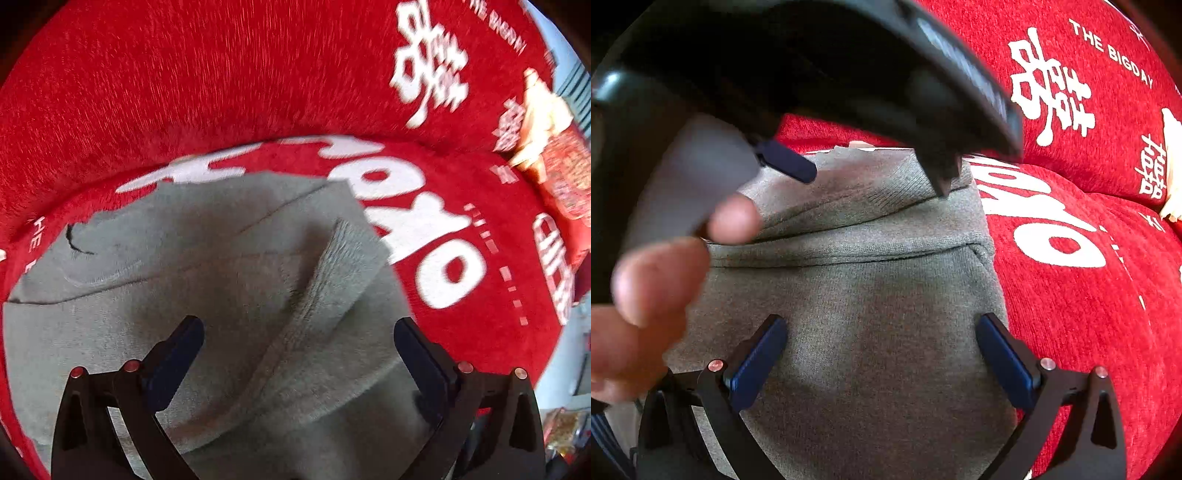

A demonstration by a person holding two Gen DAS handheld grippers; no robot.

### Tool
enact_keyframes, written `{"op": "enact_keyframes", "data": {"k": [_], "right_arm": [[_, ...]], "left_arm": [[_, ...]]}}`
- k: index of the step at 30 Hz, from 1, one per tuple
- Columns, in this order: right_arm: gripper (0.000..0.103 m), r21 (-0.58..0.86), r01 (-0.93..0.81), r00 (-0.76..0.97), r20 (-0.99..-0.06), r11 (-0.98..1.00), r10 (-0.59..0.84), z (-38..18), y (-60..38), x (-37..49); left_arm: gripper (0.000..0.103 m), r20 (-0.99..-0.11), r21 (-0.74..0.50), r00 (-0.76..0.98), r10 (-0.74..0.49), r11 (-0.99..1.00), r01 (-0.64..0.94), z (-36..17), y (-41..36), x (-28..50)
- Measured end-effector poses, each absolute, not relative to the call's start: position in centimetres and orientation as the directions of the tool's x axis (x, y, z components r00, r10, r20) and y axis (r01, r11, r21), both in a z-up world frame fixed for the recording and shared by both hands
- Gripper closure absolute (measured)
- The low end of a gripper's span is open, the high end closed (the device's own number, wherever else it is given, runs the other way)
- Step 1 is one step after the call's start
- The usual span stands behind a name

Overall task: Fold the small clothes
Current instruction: 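Lower the sleeve onto the sweatshirt and open the left gripper, then move both open grippers over the sweatshirt toward its hem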

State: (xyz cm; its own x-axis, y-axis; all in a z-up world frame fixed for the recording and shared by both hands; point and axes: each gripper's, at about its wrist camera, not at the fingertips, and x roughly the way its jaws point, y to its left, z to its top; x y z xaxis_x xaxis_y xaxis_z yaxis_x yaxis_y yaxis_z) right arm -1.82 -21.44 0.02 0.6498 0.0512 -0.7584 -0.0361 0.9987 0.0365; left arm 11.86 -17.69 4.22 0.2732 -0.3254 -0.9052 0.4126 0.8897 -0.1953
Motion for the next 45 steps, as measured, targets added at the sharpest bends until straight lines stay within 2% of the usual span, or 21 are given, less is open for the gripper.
{"op": "enact_keyframes", "data": {"k": [2,5,8,13,16,20,23,26,29,34,37,40,45], "right_arm": [[0.001,0.033,-0.035,0.65,-0.758,0.999,0.048,0.0,-21.4,-1.8],[0.001,0.049,-0.032,0.66,-0.749,0.998,0.058,0.3,-21.7,-2.1],[0.0,0.087,-0.02,0.702,-0.708,0.996,0.076,1.8,-22.6,-2.9],[0.001,-0.004,-0.054,0.728,-0.684,0.999,0.037,4.8,-21.4,-0.2],[0.001,-0.014,-0.083,0.699,-0.714,0.996,0.048,5.4,-19.6,3.8],[0.001,-0.033,-0.088,0.622,-0.782,0.996,0.029,4.8,-16.2,9.3],[0.001,-0.047,-0.143,0.554,-0.832,0.989,0.041,3.1,-14.2,12.0],[0.001,-0.106,-0.129,0.5,-0.866,0.986,-0.028,0.8,-14.7,12.0],[0.001,0.006,-0.067,0.513,-0.858,0.998,0.04,0.6,-18.3,9.6],[0.001,0.004,-0.077,0.557,-0.83,0.997,0.046,0.8,-20.7,5.9],[0.001,-0.042,-0.058,0.559,-0.829,0.997,-0.003,1.6,-20.3,5.1],[0.0,0.001,0.002,0.587,-0.81,1.0,0.0,2.9,-20.3,4.8],[0.001,-0.011,-0.079,0.558,-0.829,0.997,0.035,2.5,-16.8,6.5]], "left_arm": [[0.0,-0.885,-0.227,0.291,-0.363,0.883,0.411,5.2,-16.8,12.0],[0.0,-0.884,-0.163,0.367,-0.291,0.926,0.341,5.9,-14.9,12.9],[0.0,-0.868,-0.173,0.409,-0.282,0.943,0.284,6.5,-11.3,12.5],[0.0,-0.85,-0.068,0.514,-0.118,0.991,0.115,6.0,-3.5,11.6],[0.0,-0.857,-0.042,0.515,-0.022,0.999,-0.027,4.6,1.1,11.6],[0.0,-0.887,-0.102,0.461,-0.033,0.987,-0.124,2.0,5.1,11.5],[0.0,-0.892,-0.079,0.452,-0.027,0.992,-0.096,0.9,5.1,11.2],[0.0,-0.889,-0.004,0.458,0.017,0.999,-0.046,0.3,3.7,11.0],[0.0,-0.877,0.016,0.48,0.023,1.0,-0.018,0.1,3.8,10.2],[0.0,-0.881,0.032,0.473,0.024,0.999,0.009,0.5,3.6,9.7],[0.0,-0.874,0.029,0.485,0.024,1.0,0.004,1.6,3.5,9.1],[0.0,-0.864,-0.002,0.502,-0.017,1.0,0.03,2.3,2.7,8.8],[0.0,-0.881,0.048,0.474,0.015,0.997,0.058,1.3,0.6,10.1]]}}
